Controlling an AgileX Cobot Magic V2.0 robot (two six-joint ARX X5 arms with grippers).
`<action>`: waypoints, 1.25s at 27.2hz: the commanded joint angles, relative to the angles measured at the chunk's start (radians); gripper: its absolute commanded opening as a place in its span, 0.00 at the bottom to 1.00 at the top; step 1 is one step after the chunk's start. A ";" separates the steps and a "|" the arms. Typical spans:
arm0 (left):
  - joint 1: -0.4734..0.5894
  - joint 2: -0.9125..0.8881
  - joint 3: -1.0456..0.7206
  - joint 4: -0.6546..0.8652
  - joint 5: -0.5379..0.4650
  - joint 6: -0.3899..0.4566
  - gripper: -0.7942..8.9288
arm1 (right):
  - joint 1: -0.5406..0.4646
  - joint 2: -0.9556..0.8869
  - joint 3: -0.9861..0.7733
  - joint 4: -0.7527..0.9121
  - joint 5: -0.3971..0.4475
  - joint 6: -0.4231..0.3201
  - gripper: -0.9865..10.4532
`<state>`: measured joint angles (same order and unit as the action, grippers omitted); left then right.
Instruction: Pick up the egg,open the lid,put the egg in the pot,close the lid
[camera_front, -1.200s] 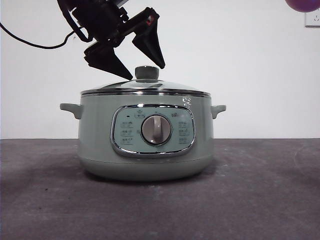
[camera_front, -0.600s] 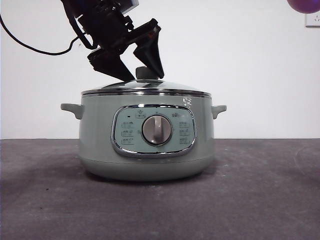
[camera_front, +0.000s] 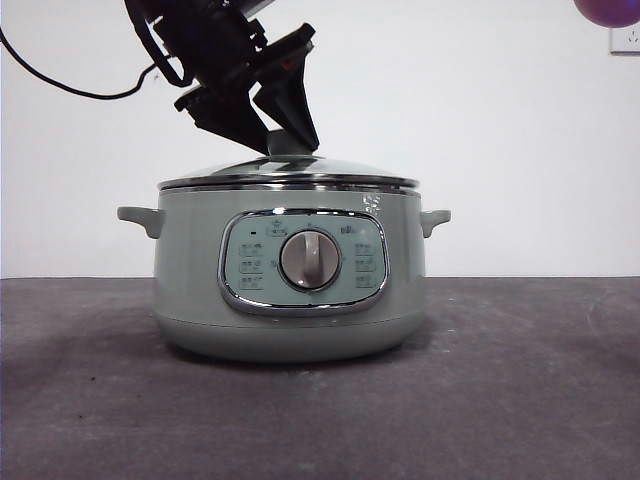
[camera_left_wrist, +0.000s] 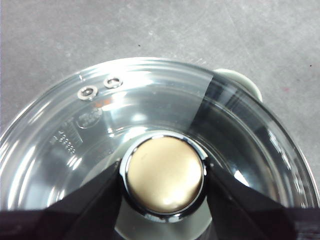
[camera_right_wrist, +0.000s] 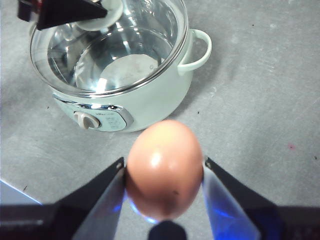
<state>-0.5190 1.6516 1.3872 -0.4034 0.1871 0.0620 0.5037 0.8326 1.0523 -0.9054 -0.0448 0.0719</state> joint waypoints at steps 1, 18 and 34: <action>0.002 -0.050 -0.005 0.006 0.000 -0.010 0.07 | 0.001 0.011 -0.004 0.006 -0.002 0.009 0.08; 0.057 -0.634 -0.004 -0.274 -0.011 -0.009 0.07 | 0.039 0.591 0.238 0.351 -0.066 -0.054 0.08; 0.057 -0.812 -0.004 -0.448 -0.058 -0.010 0.07 | 0.113 1.103 0.532 0.406 -0.061 -0.179 0.08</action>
<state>-0.4644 0.8539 1.3796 -0.8974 0.1287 0.0589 0.6094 1.9175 1.5810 -0.5159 -0.1127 -0.0830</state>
